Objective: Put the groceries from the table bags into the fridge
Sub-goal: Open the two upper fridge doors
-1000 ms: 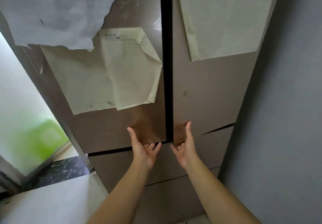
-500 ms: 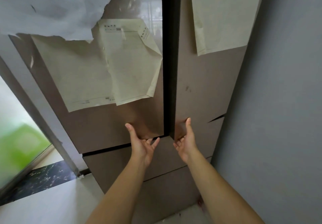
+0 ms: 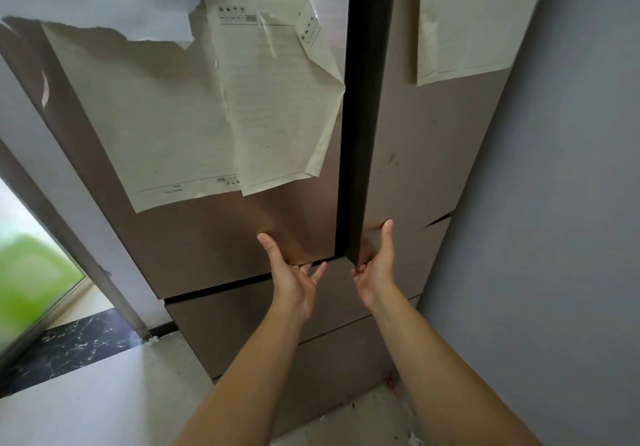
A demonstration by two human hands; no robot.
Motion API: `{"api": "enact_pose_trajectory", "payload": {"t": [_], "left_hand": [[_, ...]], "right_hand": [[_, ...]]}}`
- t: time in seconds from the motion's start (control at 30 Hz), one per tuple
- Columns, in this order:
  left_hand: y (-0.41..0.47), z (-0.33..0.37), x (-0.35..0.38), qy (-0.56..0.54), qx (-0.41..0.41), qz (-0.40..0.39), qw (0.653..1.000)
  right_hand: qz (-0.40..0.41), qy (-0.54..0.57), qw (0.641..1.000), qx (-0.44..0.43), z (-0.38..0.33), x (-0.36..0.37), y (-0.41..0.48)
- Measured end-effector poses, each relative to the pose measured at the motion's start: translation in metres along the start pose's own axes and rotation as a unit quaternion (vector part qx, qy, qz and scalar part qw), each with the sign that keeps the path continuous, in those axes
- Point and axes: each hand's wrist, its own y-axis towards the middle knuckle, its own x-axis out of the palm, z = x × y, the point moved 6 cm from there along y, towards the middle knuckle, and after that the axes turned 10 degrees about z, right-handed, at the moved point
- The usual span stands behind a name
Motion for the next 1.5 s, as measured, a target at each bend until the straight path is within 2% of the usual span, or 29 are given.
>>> {"api": "enact_pose_trajectory", "payload": {"t": [0.17, 0.37, 0.6, 0.93, 1.1, 1.5], "left_hand": [[0.007, -0.001, 0.001, -0.015, -0.004, 0.008, 1.0], [0.0, -0.001, 0.005, -0.05, 0.005, 0.093, 0.994], [-0.006, 0.001, 0.003, -0.036, 0.011, 0.062, 0.997], [-0.006, 0.001, 0.02, -0.042, 0.044, 0.113, 0.992], [-0.018, -0.002, 0.016, -0.023, 0.042, 0.098, 0.994], [0.011, -0.007, 0.022, -0.096, 0.088, 0.109, 0.986]], "right_hand": [[-0.005, -0.015, 1.0, 0.0, 0.0, 0.001, 0.002], [-0.015, -0.1, 0.995, 0.013, -0.006, -0.008, -0.005], [-0.036, -0.127, 0.991, 0.025, -0.011, -0.016, -0.012], [-0.109, -0.142, 0.983, 0.028, -0.017, -0.015, 0.0], [-0.131, -0.129, 0.982, 0.048, -0.016, -0.022, 0.0], [-0.138, -0.151, 0.977, 0.064, -0.007, -0.018, 0.016]]}}
